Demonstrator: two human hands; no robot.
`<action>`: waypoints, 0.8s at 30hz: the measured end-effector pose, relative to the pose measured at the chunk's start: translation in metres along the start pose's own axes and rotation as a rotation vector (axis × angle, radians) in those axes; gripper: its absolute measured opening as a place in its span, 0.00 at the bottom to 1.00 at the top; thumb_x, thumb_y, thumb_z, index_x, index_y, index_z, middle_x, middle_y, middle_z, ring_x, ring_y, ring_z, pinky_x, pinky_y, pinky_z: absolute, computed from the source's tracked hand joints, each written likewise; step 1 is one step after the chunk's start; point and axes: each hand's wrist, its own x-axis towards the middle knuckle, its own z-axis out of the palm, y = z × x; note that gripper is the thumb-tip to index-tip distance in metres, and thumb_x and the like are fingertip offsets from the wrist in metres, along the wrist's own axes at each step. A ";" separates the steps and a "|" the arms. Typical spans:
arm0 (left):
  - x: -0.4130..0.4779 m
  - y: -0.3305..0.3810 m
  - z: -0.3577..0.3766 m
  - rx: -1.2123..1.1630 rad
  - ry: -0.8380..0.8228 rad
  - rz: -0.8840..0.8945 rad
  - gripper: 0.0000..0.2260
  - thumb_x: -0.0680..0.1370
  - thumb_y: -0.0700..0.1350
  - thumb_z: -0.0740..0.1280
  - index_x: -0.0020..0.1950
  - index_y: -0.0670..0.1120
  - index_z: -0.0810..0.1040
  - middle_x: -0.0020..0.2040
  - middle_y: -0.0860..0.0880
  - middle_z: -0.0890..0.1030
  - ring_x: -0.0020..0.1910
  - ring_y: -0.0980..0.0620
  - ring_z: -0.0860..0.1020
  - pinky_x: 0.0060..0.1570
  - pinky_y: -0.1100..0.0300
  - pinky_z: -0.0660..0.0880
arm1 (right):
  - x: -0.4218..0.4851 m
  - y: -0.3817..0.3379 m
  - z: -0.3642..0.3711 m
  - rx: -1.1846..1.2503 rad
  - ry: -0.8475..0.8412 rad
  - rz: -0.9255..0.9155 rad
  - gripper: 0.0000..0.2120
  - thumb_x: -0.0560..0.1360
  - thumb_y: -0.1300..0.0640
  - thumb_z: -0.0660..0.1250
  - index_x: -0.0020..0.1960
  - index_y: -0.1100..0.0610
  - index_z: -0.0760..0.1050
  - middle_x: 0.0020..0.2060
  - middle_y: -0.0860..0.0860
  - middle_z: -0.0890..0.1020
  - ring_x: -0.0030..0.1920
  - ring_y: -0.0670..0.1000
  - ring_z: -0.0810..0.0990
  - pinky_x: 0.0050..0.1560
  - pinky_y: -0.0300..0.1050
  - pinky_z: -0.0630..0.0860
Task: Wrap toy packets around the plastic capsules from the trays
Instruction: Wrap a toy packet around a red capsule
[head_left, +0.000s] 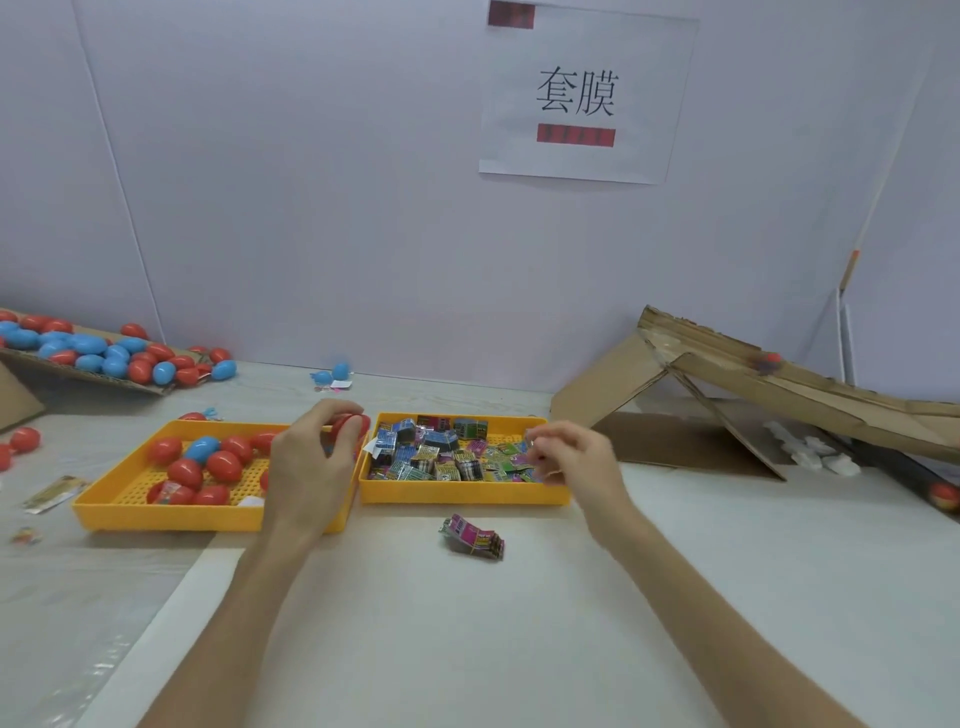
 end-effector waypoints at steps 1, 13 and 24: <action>-0.002 0.002 0.003 -0.014 -0.019 0.008 0.06 0.80 0.42 0.69 0.50 0.54 0.80 0.43 0.61 0.81 0.43 0.63 0.80 0.40 0.71 0.73 | -0.008 0.010 0.006 -0.153 -0.015 -0.124 0.11 0.77 0.67 0.66 0.44 0.54 0.83 0.33 0.45 0.82 0.31 0.44 0.77 0.38 0.37 0.74; -0.026 0.017 0.029 0.032 -0.297 0.130 0.08 0.75 0.42 0.76 0.53 0.50 0.82 0.46 0.59 0.81 0.48 0.63 0.78 0.47 0.69 0.73 | -0.025 0.031 0.014 -0.497 -0.320 -0.365 0.02 0.76 0.56 0.72 0.47 0.50 0.83 0.43 0.45 0.81 0.44 0.44 0.78 0.47 0.37 0.74; -0.034 0.026 0.035 -0.038 -0.452 0.149 0.13 0.78 0.45 0.56 0.47 0.51 0.81 0.44 0.56 0.79 0.47 0.58 0.77 0.44 0.63 0.72 | -0.031 0.034 0.021 -0.507 -0.428 -0.344 0.07 0.71 0.53 0.76 0.49 0.46 0.81 0.40 0.43 0.80 0.41 0.45 0.78 0.41 0.35 0.74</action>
